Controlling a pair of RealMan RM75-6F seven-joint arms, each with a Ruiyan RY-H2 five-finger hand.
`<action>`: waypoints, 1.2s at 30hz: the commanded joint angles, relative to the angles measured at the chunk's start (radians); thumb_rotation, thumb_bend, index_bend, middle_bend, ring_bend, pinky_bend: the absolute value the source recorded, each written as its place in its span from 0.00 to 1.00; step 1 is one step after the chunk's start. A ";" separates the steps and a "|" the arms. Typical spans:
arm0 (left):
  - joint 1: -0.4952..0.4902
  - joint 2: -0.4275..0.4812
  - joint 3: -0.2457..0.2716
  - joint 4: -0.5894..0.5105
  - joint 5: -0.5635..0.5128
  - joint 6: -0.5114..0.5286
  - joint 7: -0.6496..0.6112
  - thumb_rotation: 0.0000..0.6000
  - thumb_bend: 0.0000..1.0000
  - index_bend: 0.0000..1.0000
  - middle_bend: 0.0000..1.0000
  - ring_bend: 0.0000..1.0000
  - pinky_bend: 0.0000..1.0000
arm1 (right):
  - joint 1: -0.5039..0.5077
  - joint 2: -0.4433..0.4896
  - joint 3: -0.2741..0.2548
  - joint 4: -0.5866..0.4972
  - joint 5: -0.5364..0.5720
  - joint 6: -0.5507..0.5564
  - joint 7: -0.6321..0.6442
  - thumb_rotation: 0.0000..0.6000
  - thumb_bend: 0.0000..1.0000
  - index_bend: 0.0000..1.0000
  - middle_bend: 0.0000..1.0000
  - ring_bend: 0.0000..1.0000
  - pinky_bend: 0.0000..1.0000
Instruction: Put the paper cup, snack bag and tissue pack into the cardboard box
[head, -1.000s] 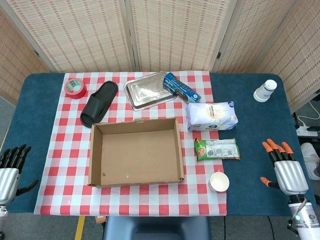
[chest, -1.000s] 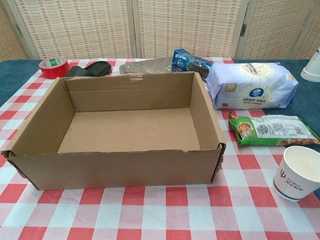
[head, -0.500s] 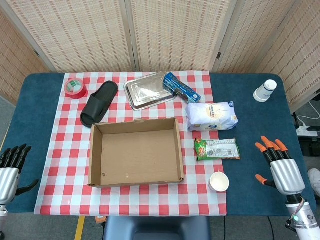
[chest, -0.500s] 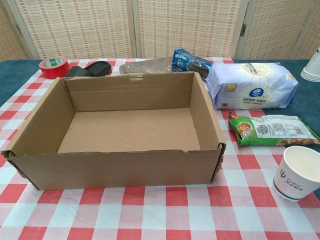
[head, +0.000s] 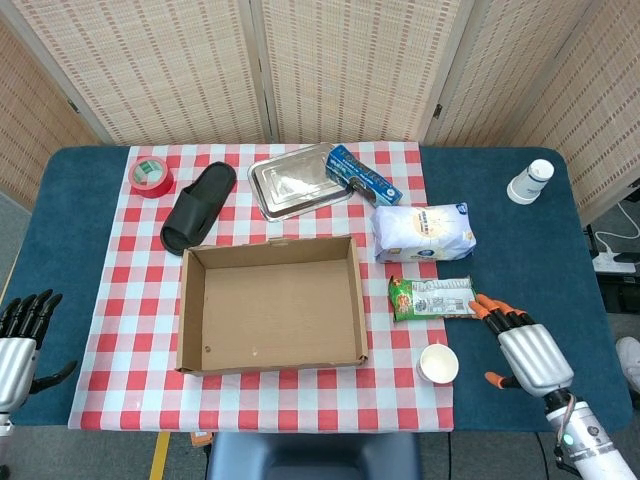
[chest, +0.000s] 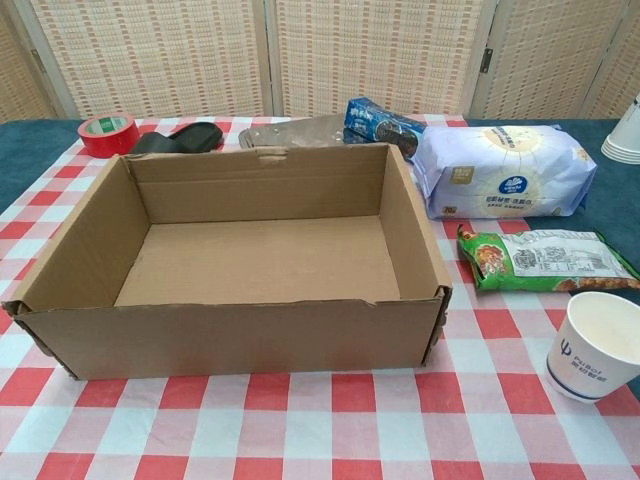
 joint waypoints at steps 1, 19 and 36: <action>-0.001 0.000 -0.001 0.001 -0.002 -0.003 0.000 1.00 0.16 0.00 0.00 0.00 0.00 | 0.026 -0.040 -0.013 0.024 0.016 -0.036 -0.012 1.00 0.00 0.10 0.05 0.00 0.25; -0.001 0.001 0.003 -0.001 0.004 -0.004 -0.001 1.00 0.16 0.00 0.00 0.00 0.00 | 0.091 -0.186 -0.025 0.082 0.026 -0.123 -0.029 1.00 0.00 0.11 0.05 0.00 0.26; -0.001 0.003 0.004 0.002 0.007 -0.005 -0.012 1.00 0.16 0.00 0.00 0.00 0.00 | 0.132 -0.291 -0.019 0.141 0.109 -0.174 -0.087 1.00 0.00 0.25 0.11 0.08 0.34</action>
